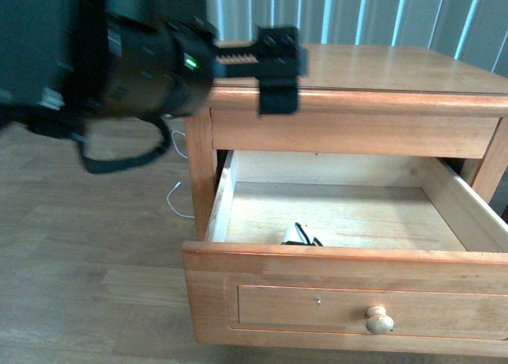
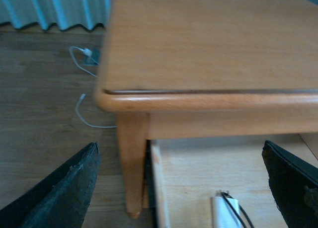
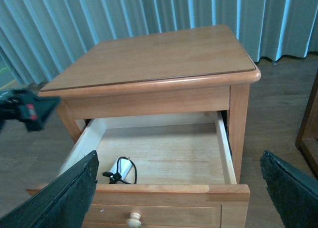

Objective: Put charger into drawer

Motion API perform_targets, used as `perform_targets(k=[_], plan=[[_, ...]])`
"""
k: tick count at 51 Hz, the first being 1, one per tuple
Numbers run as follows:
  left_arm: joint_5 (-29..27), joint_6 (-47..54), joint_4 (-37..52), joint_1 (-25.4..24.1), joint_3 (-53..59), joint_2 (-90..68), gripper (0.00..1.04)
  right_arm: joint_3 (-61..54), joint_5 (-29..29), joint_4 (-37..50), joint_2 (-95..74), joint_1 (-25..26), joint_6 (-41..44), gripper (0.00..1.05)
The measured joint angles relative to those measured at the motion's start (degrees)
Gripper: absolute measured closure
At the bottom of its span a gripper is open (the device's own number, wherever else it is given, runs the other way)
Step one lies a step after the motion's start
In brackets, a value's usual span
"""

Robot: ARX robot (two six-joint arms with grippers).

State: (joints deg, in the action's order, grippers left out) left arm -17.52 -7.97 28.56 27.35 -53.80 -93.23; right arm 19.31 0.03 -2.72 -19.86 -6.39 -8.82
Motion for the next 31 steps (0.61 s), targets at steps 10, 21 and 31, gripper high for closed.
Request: perform_targets(k=[10,21,31], plan=[[-0.55,0.59,-2.8,-4.81,10.99,18.1,0.06,0.0,0.0,0.0,0.0,0.0,0.0,0.08],[-5.66,2.93,-10.91,-6.32,21.03,39.71,0.06,0.0,-0.02,0.0,0.0,0.0,0.0,0.08],[-11.54,1.81,-21.97,-5.33,26.53,57.31,0.06,0.0,0.0,0.0,0.0,0.0,-0.02,0.08]])
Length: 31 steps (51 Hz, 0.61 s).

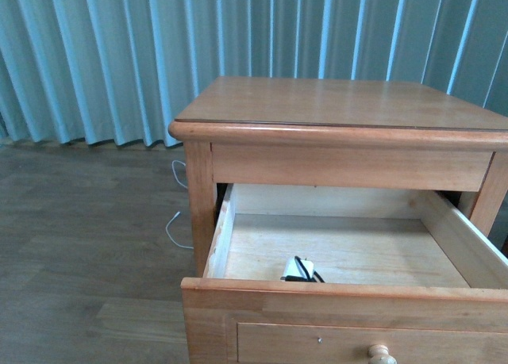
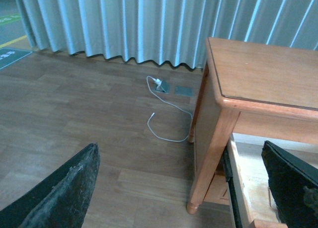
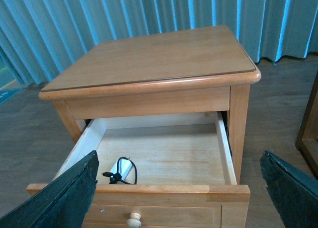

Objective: Put charger into drawer

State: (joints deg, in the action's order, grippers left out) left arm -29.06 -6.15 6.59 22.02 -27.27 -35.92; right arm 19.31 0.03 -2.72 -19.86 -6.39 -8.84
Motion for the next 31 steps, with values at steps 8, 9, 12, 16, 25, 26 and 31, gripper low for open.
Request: perform_targets(k=[8,9,12,16,25,26,31], plan=[[-2.03,-0.87,-2.45,0.22,1.51,5.11,0.06,0.0,0.02,0.0,0.0,0.0,0.02,0.08],[-1.88,-1.01,-2.45,0.22,1.53,5.07,0.06,0.0,0.04,0.0,0.0,0.0,0.02,0.08],[-1.84,-1.03,-2.47,0.26,1.55,4.9,0.06,0.0,0.02,0.0,0.0,0.0,0.02,0.08],[-1.88,-1.14,-2.47,0.26,1.57,4.92,0.06,0.0,0.02,0.0,0.0,0.0,0.0,0.08],[12.92,3.82,-0.39,-5.18,6.78,9.31,0.32,0.0,0.02,0.0,0.0,0.0,0.0,0.08],[14.01,4.35,-0.11,-6.1,7.98,10.12,0.38,0.0,0.02,0.0,0.0,0.0,0.0,0.08],[17.62,5.09,0.79,-10.16,12.74,13.51,0.63,0.0,0.04,0.0,0.0,0.0,0.0,0.08]])
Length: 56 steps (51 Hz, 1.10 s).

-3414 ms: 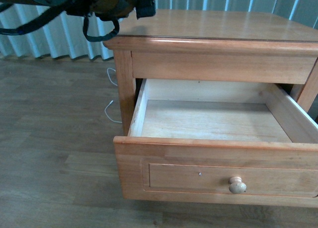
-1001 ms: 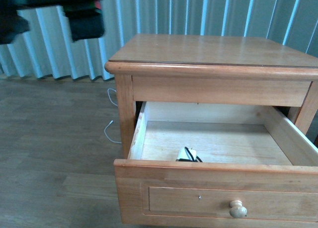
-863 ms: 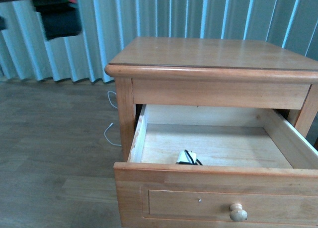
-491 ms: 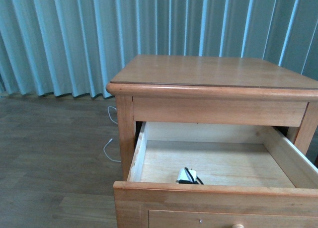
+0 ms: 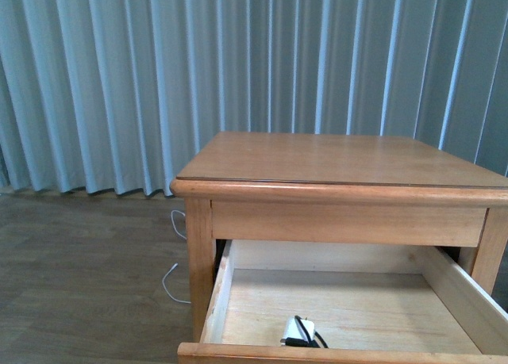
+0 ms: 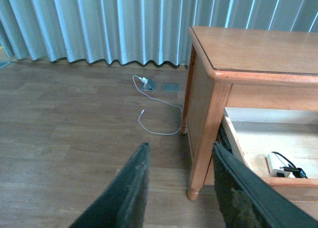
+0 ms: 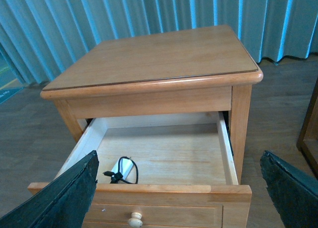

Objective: Put charger into drawer

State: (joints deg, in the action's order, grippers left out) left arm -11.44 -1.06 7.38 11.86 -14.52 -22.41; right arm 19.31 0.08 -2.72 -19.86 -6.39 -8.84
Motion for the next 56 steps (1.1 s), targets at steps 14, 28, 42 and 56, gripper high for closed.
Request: perform_targets(k=[14,28,42,56], plan=[[10.97,0.66,0.52,-10.21,6.71,6.43,1.01,0.0,0.0,0.0,0.0,0.0,0.0,0.08],[11.21,0.66,0.15,-11.67,9.79,10.16,1.01,0.0,-0.04,0.0,0.0,0.0,0.0,0.08],[11.41,0.66,-7.48,-11.72,11.34,19.34,1.01,0.0,0.0,0.0,0.0,0.0,0.0,0.08],[11.41,0.66,-7.5,-11.72,13.81,22.18,1.01,0.0,0.0,0.0,0.0,0.0,0.0,0.08]])
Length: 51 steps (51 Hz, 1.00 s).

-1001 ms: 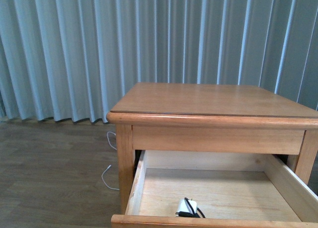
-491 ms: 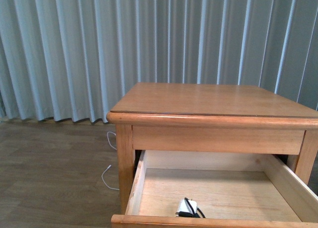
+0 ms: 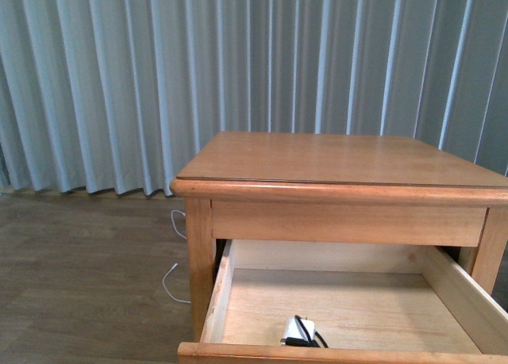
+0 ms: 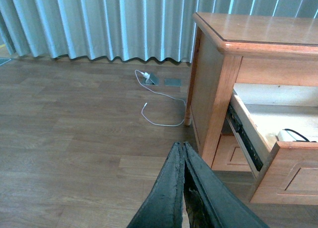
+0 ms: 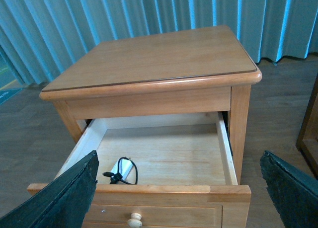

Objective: Put charger into drawer

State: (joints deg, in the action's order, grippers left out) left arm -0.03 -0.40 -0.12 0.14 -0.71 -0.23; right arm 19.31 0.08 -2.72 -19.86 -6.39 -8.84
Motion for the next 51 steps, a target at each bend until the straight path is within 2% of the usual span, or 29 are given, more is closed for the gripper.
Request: perform_targets(k=[18,25,31,34,40,41,43,45,51], plan=[[0.0,-0.04,0.0,0.0,0.0,0.02,1.0,0.0,0.0,0.0,0.0,0.0,0.0,0.08],[0.0,0.0,0.0,0.0,0.0,0.02,0.64,0.0,0.0,0.0,0.0,0.0,0.0,0.08],[0.0,0.0,0.0,0.0,0.0,0.02,0.44,0.0,0.0,0.0,0.0,0.0,0.0,0.08],[0.0,0.0,0.0,0.0,0.0,0.02,0.28,0.0,-0.02,0.0,0.0,0.0,0.0,0.08],[0.0,0.0,0.0,0.0,0.0,0.02,0.07,-0.07,-0.83,0.28,0.02,-0.13,0.48,0.08],[0.0,0.11,0.0,0.0,0.0,0.02,0.04,-0.63,-3.19,1.92,0.11,-0.92,1.36,0.08],[0.0,0.11,0.0,0.0,0.0,0.02,0.07,-2.21,-12.96,7.19,0.26,-3.15,7.61,0.08],[0.0,0.13,0.0,0.0,0.0,0.02,0.06,-2.23,-16.41,7.45,0.15,-3.93,10.43,0.08],[0.0,0.13,0.0,0.0,0.0,0.02,0.06,-1.42,-17.97,2.19,-1.84,-4.28,13.7,0.08]])
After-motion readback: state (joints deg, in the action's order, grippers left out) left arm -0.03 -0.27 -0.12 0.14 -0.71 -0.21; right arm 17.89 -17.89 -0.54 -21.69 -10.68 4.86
